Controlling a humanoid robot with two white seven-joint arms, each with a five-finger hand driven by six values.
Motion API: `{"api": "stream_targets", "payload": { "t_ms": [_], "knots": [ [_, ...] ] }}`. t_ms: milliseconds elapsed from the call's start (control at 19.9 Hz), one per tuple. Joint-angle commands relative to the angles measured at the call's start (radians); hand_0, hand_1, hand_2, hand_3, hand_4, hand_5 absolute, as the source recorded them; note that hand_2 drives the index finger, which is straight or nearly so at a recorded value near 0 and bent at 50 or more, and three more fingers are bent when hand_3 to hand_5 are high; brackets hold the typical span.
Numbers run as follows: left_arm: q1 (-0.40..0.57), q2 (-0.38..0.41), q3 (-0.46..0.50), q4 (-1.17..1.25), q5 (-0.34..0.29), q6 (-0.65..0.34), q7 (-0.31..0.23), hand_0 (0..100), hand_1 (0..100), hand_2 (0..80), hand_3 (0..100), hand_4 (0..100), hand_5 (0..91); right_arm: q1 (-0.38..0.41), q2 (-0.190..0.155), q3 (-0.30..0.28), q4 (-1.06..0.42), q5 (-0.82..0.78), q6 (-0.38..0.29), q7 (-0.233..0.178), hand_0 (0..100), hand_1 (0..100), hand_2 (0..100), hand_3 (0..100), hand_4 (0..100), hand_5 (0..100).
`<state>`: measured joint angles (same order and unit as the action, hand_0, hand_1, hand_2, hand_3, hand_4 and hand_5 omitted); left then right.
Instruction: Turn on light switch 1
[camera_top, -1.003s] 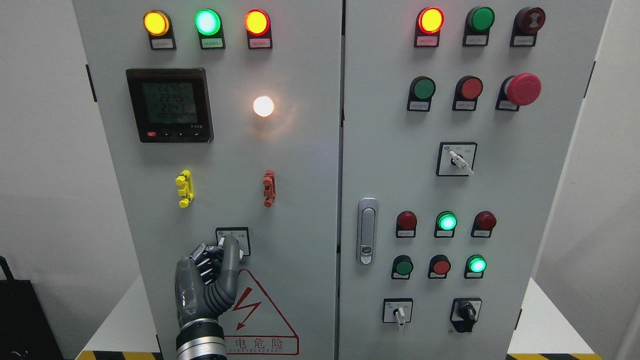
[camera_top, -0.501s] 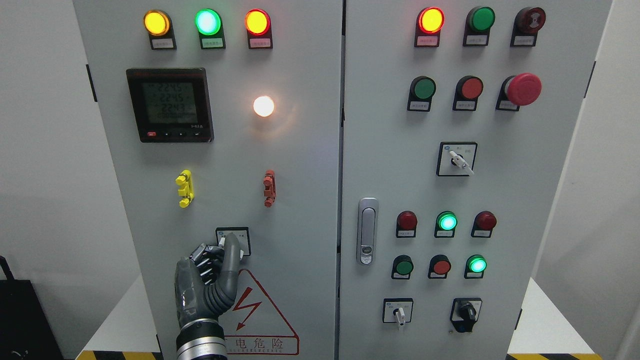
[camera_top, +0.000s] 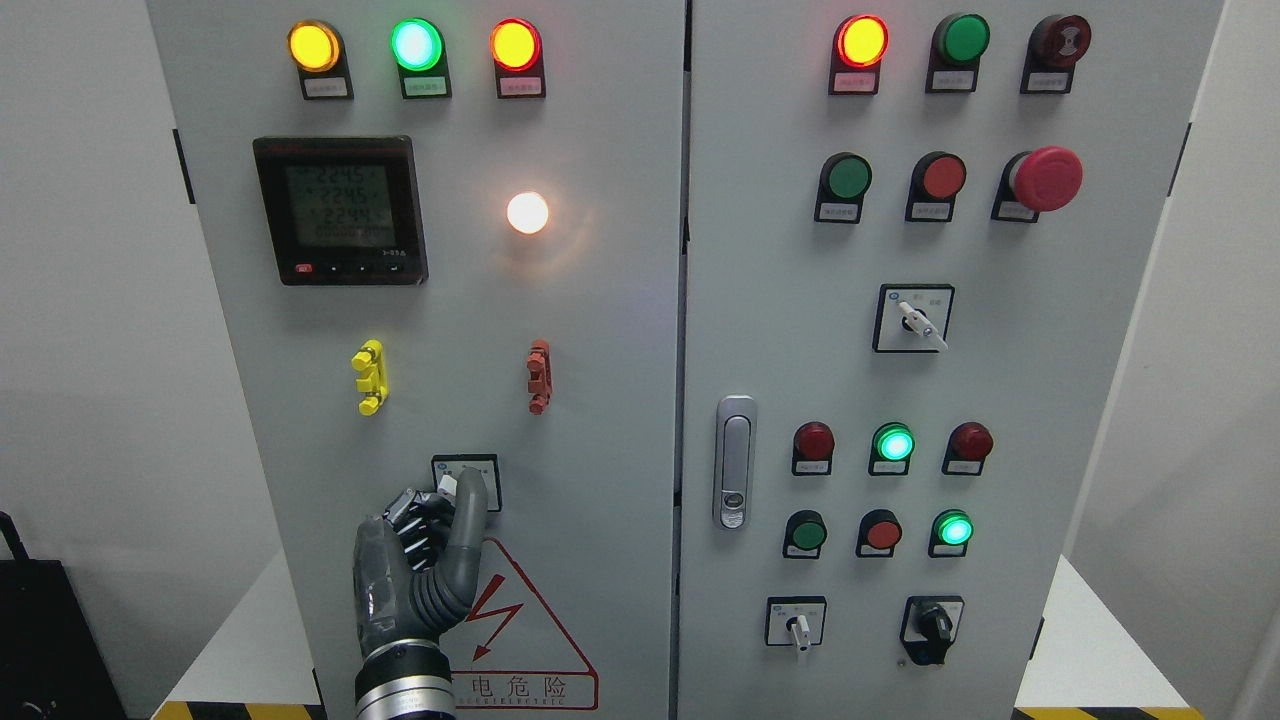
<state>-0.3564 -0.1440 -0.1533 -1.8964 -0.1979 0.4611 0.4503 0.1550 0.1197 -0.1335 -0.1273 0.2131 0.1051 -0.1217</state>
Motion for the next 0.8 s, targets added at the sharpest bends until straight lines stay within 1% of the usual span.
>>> {"api": "stream_targets", "payload": {
  "t_ms": [0,201,451,652,752],
  "knots": [
    [0.007,0.001,-0.002,-0.001,0.0,-0.004,0.001,22,37,62.7,96,94,83.3,0.0,0.0,0.0,0.0,0.0,-0.001,0.002,5,0,0,0,0,0],
    [0.013,0.003,0.0,-0.001,-0.002,-0.007,0.001,15,39,62.9,96,94,83.3,0.0,0.0,0.0,0.0,0.0,-0.001,0.002,5,0,0,0,0,0],
    [0.037,0.004,0.0,-0.004,-0.003,-0.021,0.001,13,39,63.0,96,94,83.4,0.0,0.0,0.0,0.0,0.0,-0.001,0.0,5,0,0,0,0,0],
    [0.076,0.011,-0.002,-0.007,-0.005,-0.074,0.002,11,39,63.2,97,94,83.6,0.0,0.0,0.0,0.0,0.0,-0.001,0.002,5,0,0,0,0,0],
    [0.111,0.014,-0.002,-0.007,-0.005,-0.125,0.002,11,39,63.5,97,94,83.7,0.0,0.0,0.0,0.0,0.0,-0.001,0.002,5,0,0,0,0,0]
  ]
}}
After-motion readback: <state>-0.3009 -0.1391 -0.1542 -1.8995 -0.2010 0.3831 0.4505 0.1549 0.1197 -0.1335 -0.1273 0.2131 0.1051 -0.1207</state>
